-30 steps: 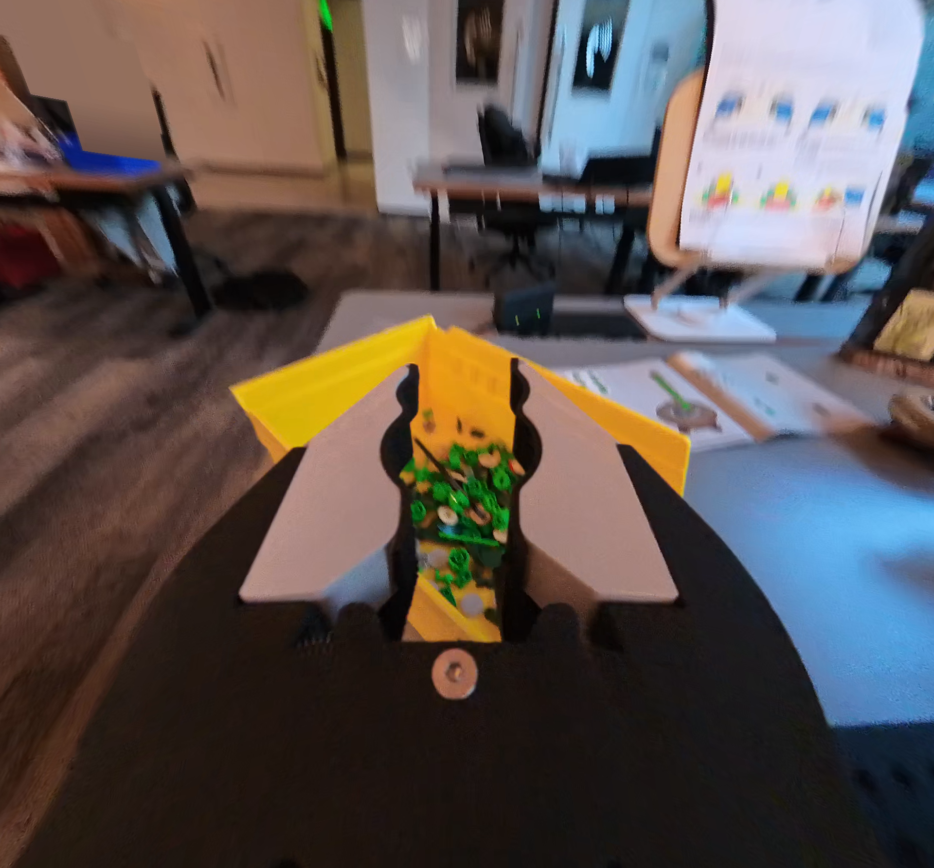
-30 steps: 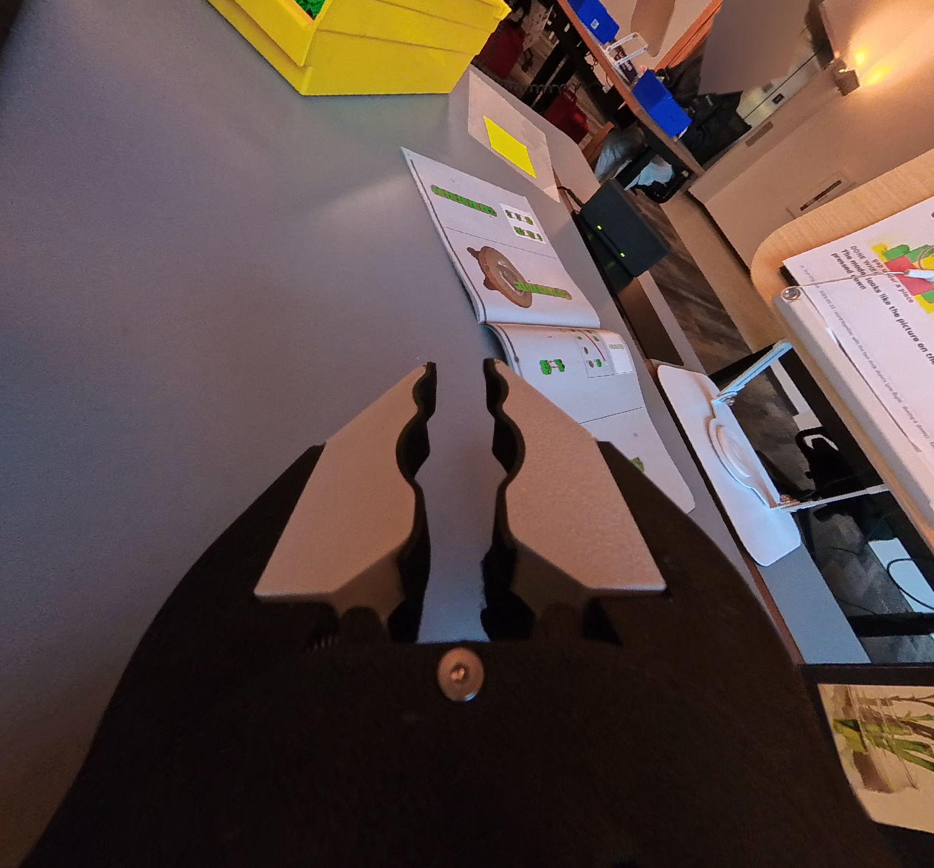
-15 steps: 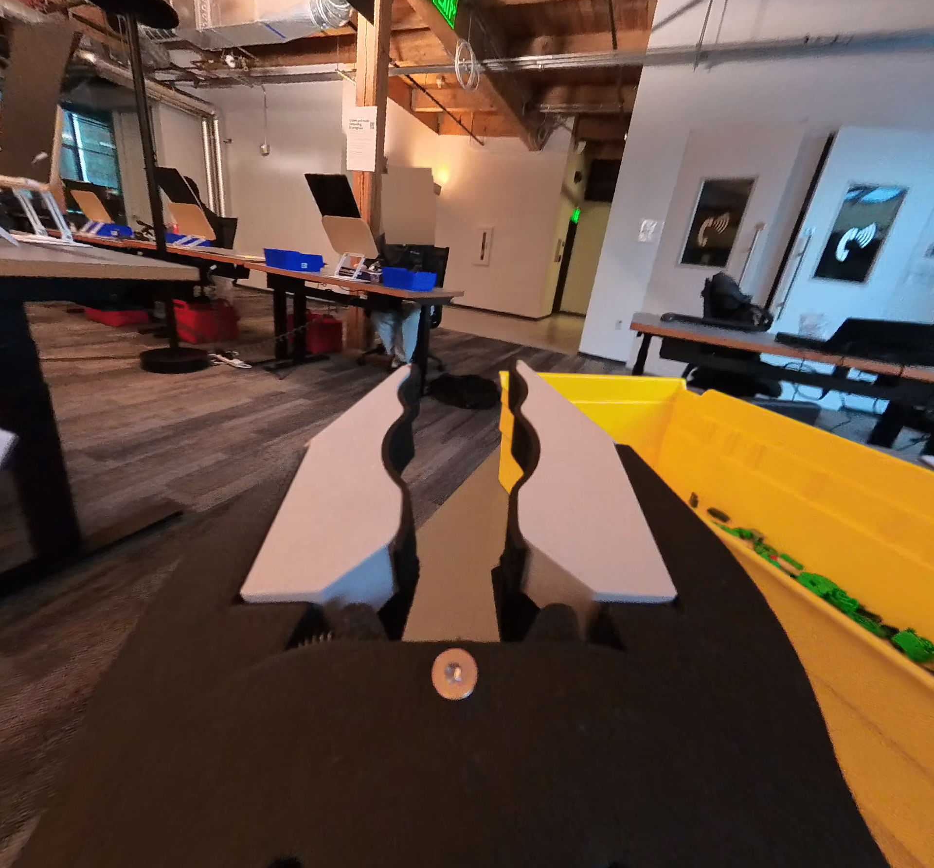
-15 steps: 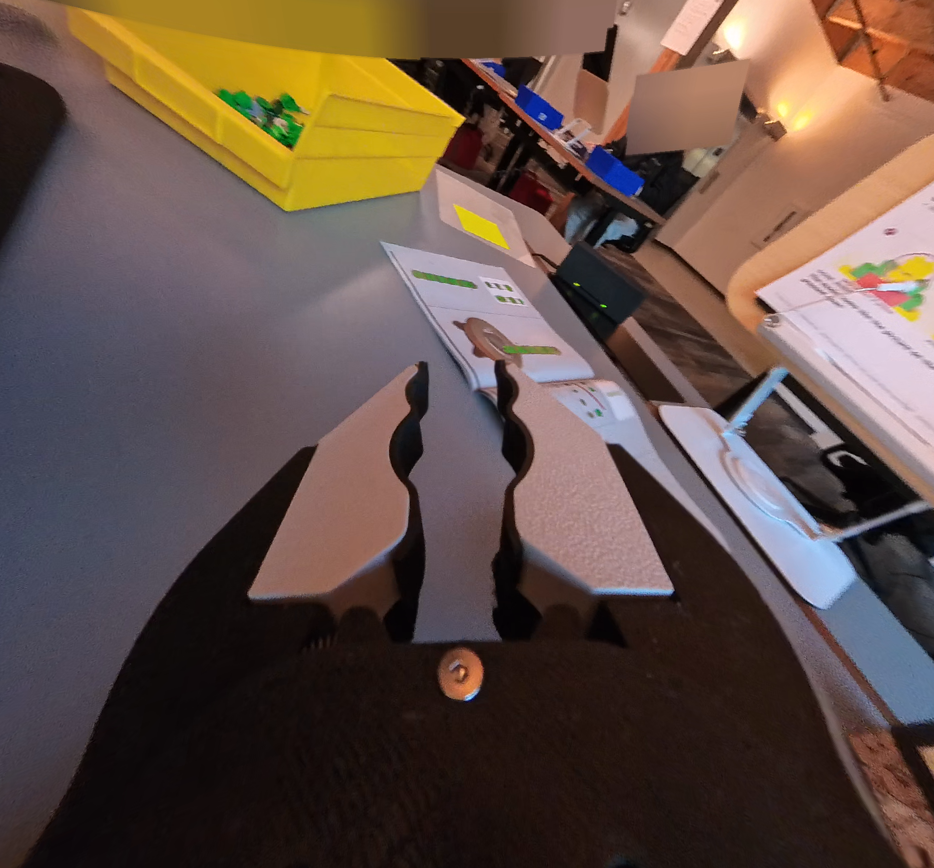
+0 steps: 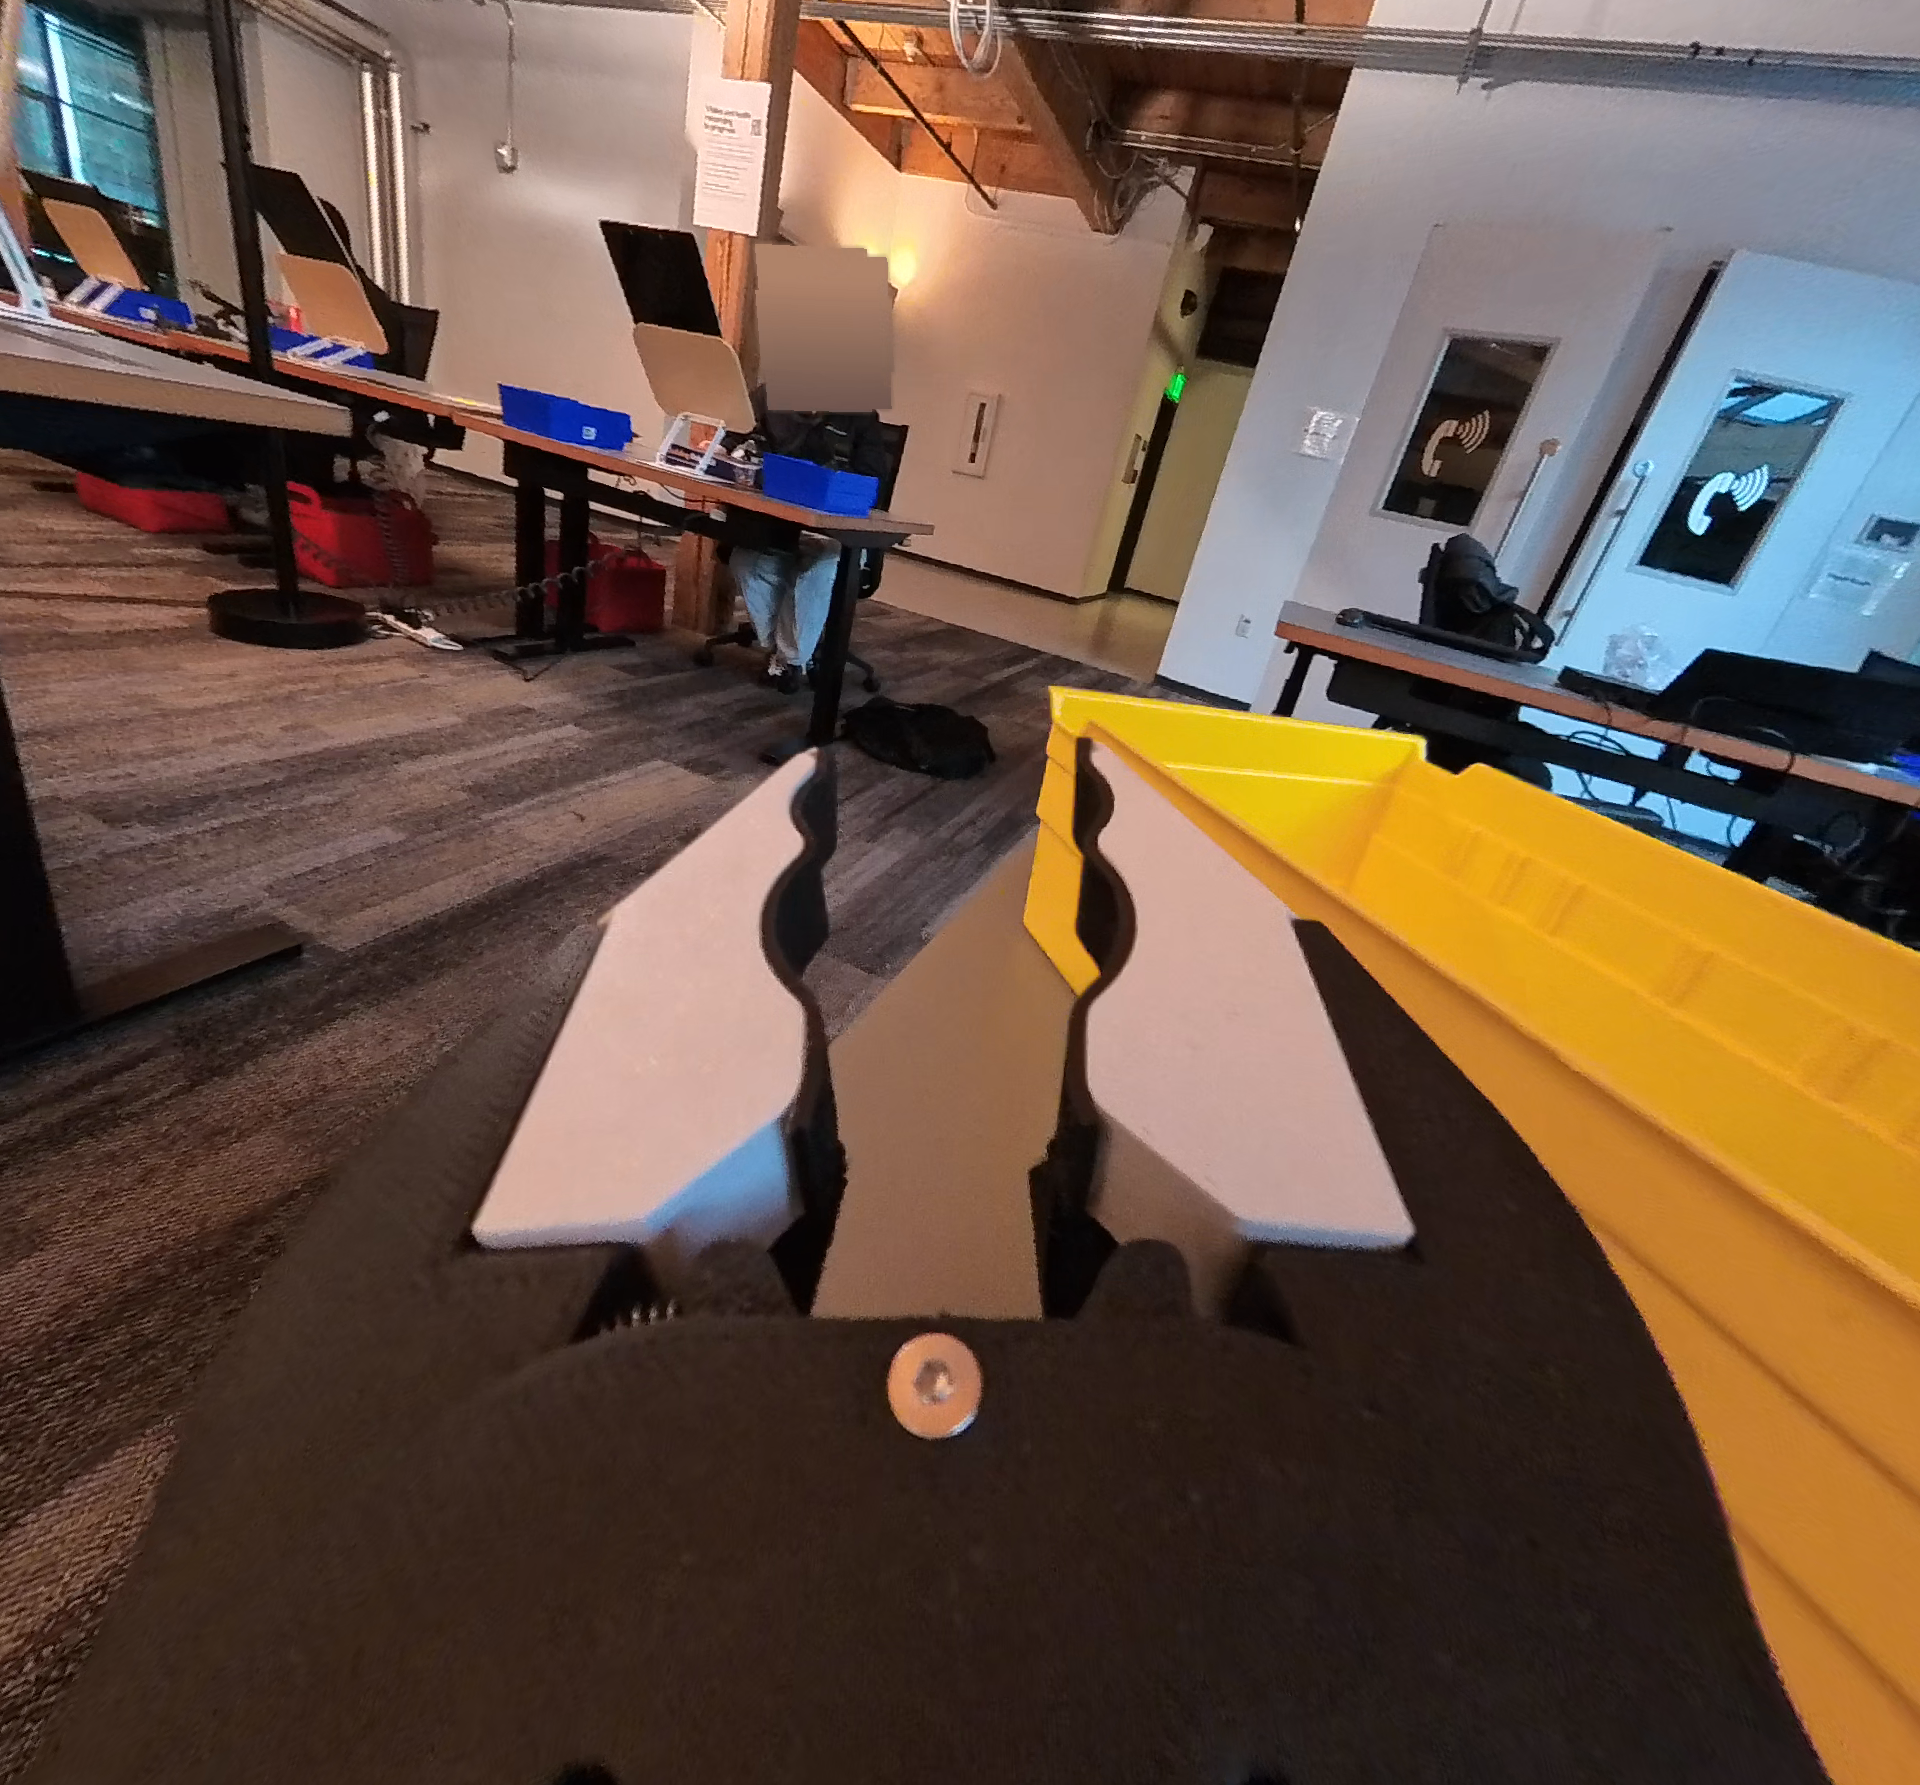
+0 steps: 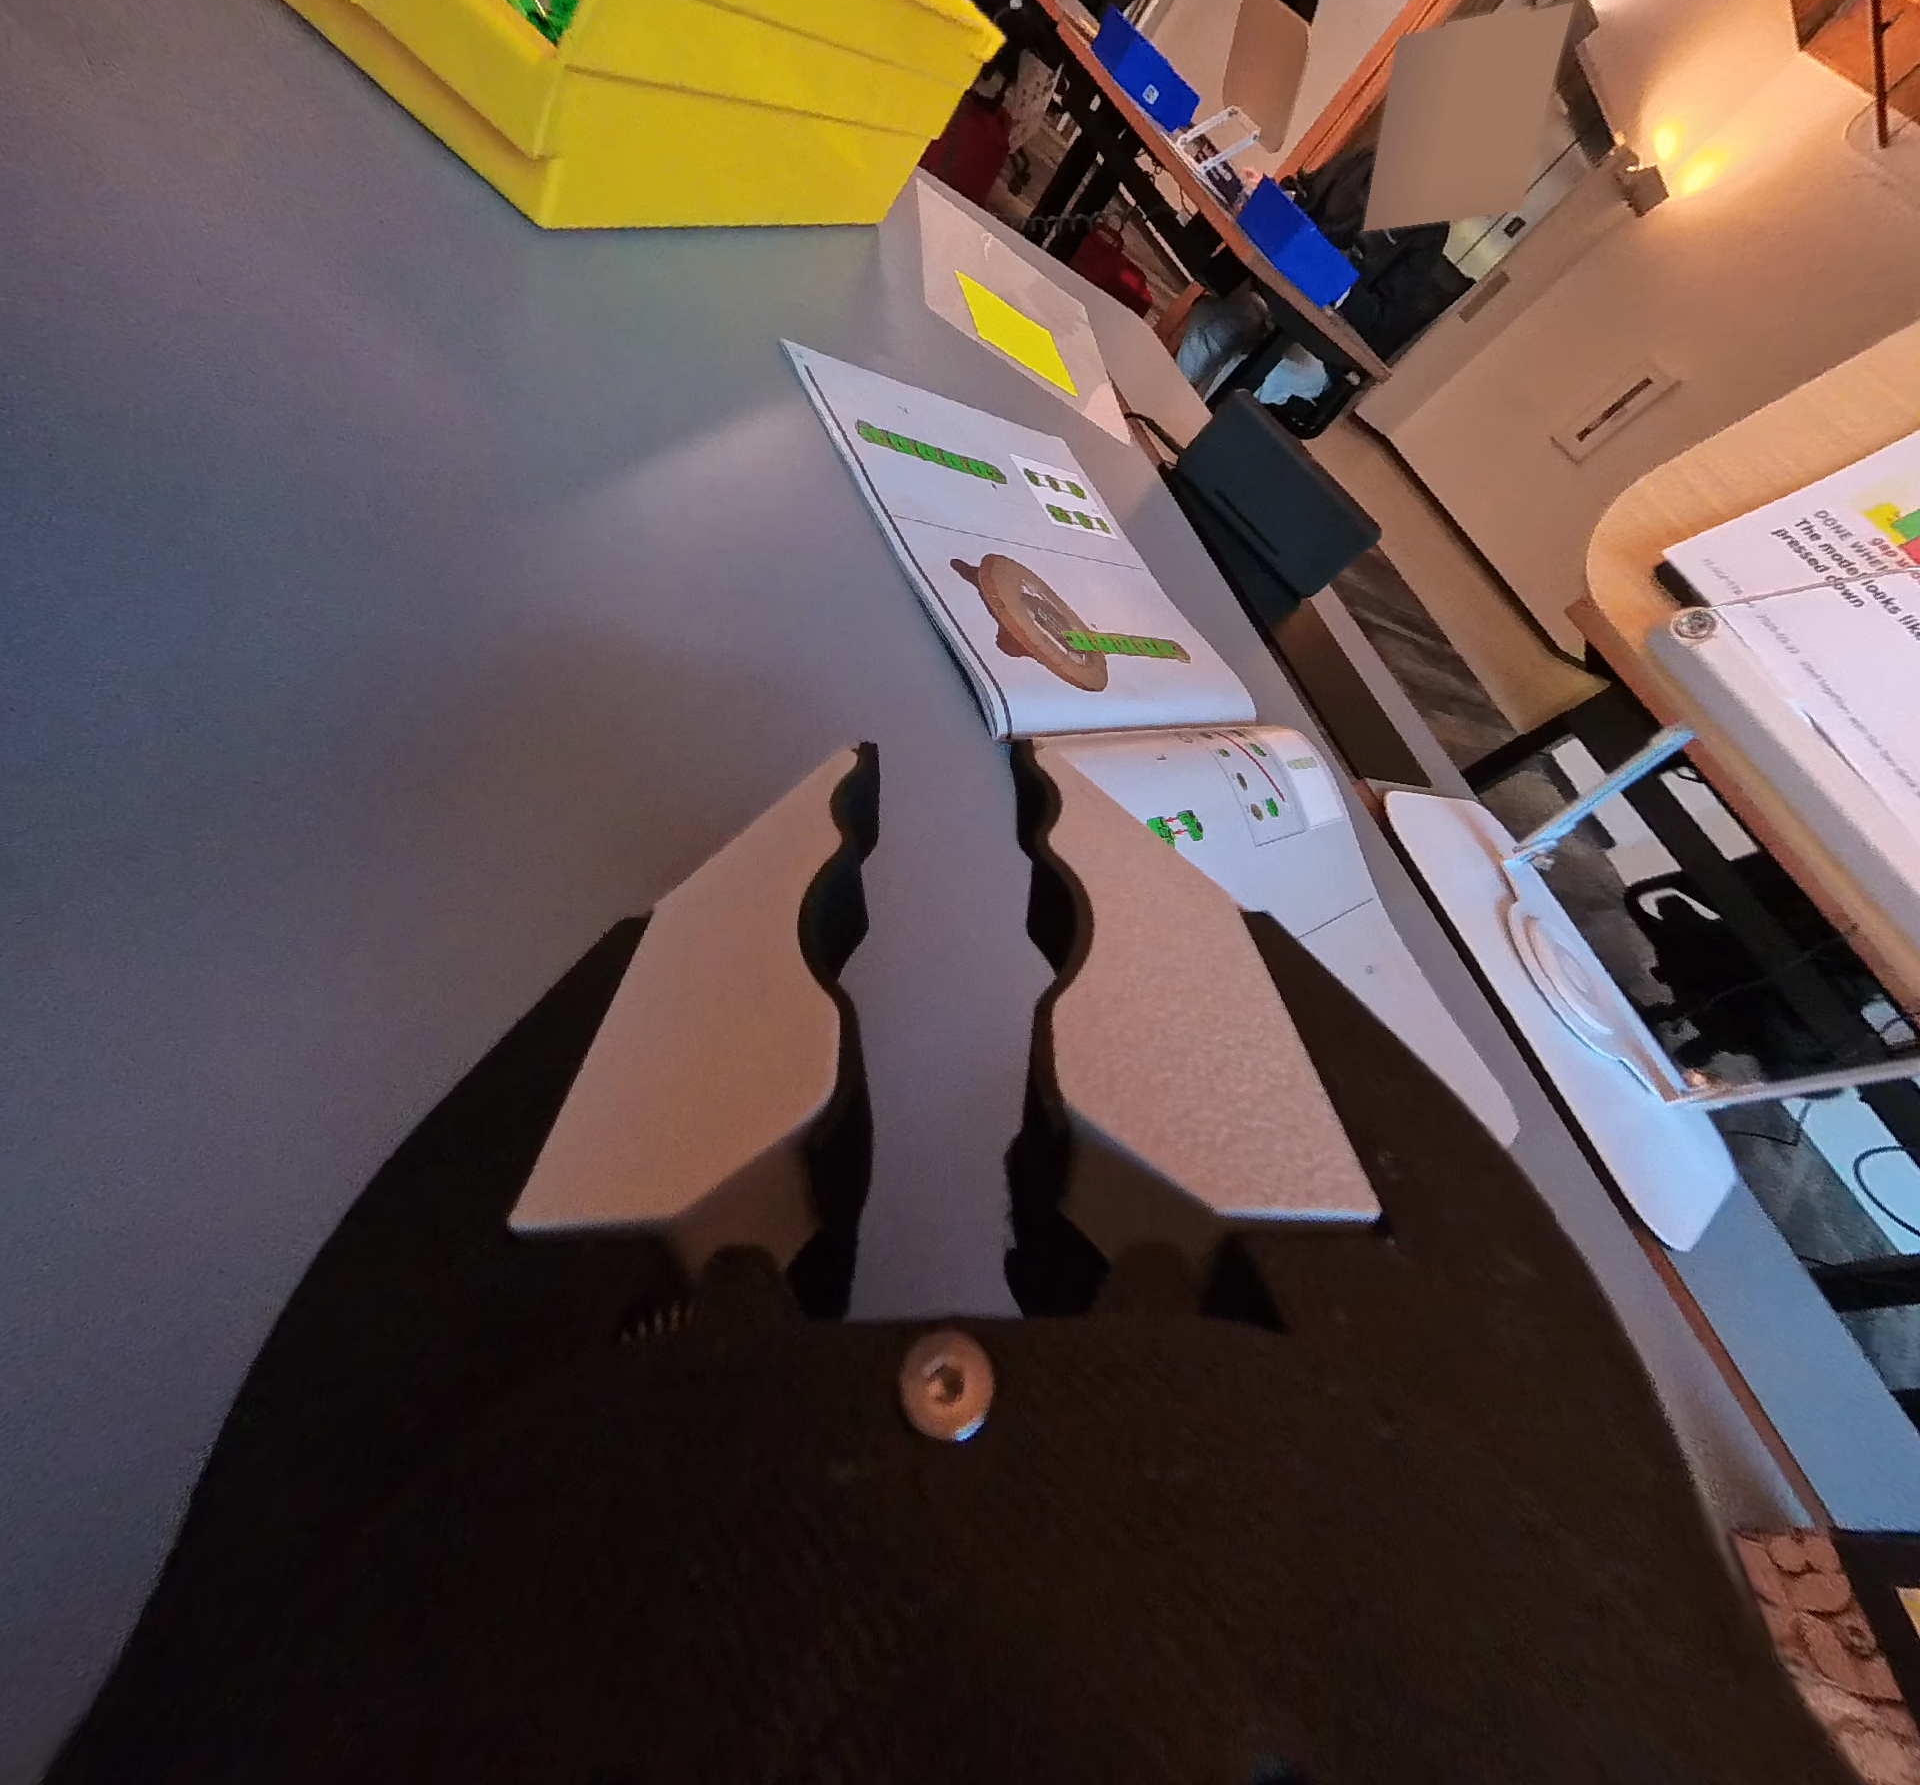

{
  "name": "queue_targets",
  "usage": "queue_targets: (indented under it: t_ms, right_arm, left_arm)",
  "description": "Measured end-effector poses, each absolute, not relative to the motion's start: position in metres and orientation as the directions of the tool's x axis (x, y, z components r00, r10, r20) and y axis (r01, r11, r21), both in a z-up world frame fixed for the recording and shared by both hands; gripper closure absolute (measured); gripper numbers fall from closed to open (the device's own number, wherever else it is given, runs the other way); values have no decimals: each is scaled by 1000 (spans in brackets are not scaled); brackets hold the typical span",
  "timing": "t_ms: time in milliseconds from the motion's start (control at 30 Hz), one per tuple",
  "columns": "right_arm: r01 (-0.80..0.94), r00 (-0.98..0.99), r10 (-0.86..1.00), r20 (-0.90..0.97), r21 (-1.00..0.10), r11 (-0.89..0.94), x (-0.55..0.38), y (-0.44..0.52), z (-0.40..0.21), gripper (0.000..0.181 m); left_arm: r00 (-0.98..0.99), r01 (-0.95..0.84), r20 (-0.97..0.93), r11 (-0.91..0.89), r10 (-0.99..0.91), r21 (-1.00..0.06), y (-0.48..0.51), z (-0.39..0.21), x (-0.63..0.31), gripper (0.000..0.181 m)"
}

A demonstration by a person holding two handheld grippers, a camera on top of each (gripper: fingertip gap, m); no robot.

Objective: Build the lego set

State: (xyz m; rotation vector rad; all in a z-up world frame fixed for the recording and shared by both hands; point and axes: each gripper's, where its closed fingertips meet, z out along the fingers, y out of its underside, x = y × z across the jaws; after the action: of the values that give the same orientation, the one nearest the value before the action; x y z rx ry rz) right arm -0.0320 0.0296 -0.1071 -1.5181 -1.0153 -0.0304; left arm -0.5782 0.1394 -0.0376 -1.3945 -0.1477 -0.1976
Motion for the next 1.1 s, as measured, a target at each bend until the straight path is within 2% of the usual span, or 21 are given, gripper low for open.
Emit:
queue_targets:
  t_ms: [333, 1100]
  right_arm:
    - [754, 478, 514, 712, -633, 176, -40, 36, -127, 159]
    - [782, 469, 490, 735, -604, 156, -35, 43, -130, 164]
  left_arm:
    - [963, 258, 240, 158, -125, -953, 138, -38, -570, 137]
    - [956, 242, 217, 114, -195, -963, 141, -40, -555, 135]
